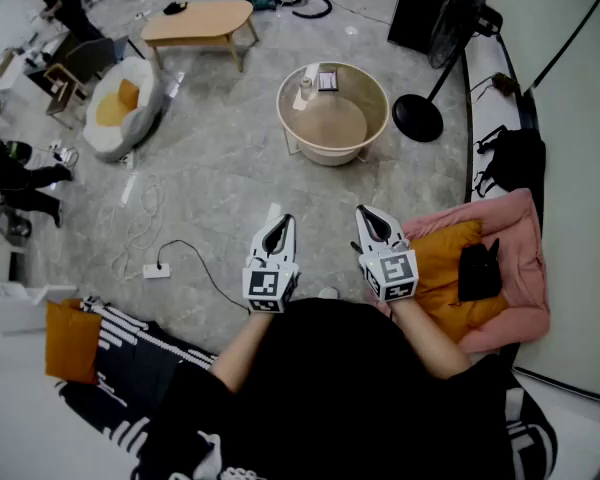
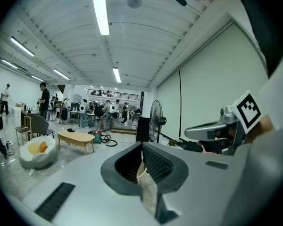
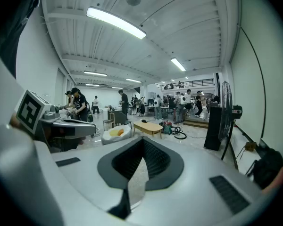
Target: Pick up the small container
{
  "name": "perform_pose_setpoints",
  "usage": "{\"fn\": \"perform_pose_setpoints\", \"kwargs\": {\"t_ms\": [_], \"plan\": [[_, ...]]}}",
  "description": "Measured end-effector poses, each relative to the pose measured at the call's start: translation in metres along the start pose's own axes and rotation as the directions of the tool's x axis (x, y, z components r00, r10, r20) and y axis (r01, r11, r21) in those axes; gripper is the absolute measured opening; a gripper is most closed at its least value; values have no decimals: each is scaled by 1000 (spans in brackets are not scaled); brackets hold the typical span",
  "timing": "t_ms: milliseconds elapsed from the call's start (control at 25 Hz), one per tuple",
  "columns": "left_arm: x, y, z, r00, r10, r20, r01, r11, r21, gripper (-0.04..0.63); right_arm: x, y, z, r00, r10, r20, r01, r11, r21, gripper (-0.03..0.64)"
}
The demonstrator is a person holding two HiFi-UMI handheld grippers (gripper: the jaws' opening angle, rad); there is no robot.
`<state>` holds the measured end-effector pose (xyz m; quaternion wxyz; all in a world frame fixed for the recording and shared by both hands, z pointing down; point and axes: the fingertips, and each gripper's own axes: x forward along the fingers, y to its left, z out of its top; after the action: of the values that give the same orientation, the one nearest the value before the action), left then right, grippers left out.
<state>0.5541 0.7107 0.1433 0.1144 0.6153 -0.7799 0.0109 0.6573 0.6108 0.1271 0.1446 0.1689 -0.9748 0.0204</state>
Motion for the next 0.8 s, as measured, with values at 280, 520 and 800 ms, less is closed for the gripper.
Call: {"fn": "perform_pose_setpoints", "kwargs": {"t_ms": [280,520,800], "plan": [[-6,24,6,997,66,30,-65,998,-11,25,16,14,2,999,23,31,-24,1000,12,14],[-5,52,-22,995,97,-12,-98,994,-54,25,41,27,-35,998,60,-26,-59,997,53,14],[48,114,-41,999,28,-39,-32,994,-101,25,114,29,-38,997,13,-78,-12,1000,18,14]]}}
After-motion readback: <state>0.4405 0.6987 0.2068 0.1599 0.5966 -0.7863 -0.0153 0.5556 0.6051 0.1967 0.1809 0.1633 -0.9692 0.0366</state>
